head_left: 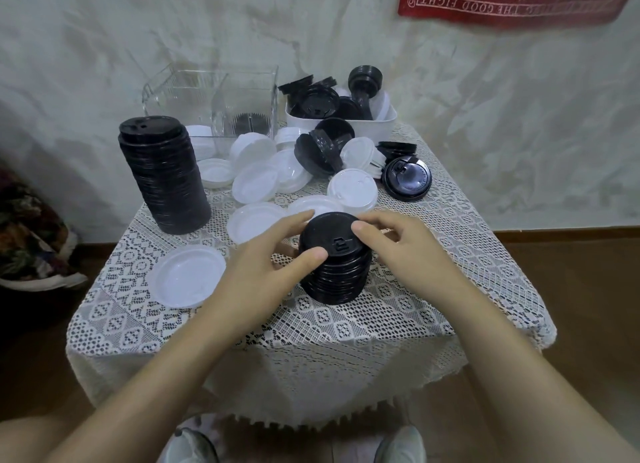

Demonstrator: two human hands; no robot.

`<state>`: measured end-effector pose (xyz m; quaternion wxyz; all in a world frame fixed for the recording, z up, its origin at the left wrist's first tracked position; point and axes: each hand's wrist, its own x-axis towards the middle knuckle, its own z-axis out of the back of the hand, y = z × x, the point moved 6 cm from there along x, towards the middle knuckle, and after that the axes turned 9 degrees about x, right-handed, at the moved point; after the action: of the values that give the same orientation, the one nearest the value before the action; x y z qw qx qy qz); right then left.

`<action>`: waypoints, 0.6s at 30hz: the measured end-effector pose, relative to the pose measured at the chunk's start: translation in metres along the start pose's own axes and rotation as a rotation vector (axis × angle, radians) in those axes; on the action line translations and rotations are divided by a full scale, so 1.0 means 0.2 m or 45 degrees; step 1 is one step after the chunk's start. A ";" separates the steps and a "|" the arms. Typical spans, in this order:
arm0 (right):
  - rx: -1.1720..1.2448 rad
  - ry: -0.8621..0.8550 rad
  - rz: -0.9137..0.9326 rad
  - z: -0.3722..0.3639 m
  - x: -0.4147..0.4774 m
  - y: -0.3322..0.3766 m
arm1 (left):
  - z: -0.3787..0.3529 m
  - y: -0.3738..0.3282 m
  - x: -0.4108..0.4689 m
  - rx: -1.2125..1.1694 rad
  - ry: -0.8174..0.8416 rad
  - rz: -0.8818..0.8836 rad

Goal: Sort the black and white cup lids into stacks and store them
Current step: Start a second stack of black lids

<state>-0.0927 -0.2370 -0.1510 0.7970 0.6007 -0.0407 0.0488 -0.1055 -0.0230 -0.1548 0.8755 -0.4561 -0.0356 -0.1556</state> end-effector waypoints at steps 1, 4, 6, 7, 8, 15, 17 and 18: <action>0.014 0.023 -0.008 0.00 0.00 0.00 | -0.01 0.00 0.00 0.042 0.013 -0.004; 0.067 0.082 -0.049 0.00 -0.01 0.00 | -0.02 0.00 -0.01 0.094 0.018 0.009; 0.111 0.112 -0.074 0.00 -0.02 -0.01 | -0.02 0.00 0.00 0.108 0.015 0.002; 0.120 0.119 -0.079 0.00 -0.02 0.00 | -0.02 0.00 0.00 0.107 0.015 0.002; 0.117 0.119 -0.082 0.00 -0.02 0.00 | -0.02 0.00 0.00 0.099 0.017 0.004; 0.238 0.153 -0.181 -0.01 -0.04 -0.01 | -0.03 -0.01 0.00 0.086 0.011 0.034; 0.252 0.150 -0.205 -0.01 -0.05 -0.02 | -0.04 -0.02 0.00 0.092 0.005 0.039; 0.265 0.145 -0.213 -0.01 -0.05 -0.02 | -0.04 -0.02 0.00 0.093 0.007 0.039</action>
<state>-0.1018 -0.2367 -0.1569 0.7328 0.6775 0.0601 0.0201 -0.1067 -0.0319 -0.1561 0.8940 -0.4238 -0.0321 -0.1421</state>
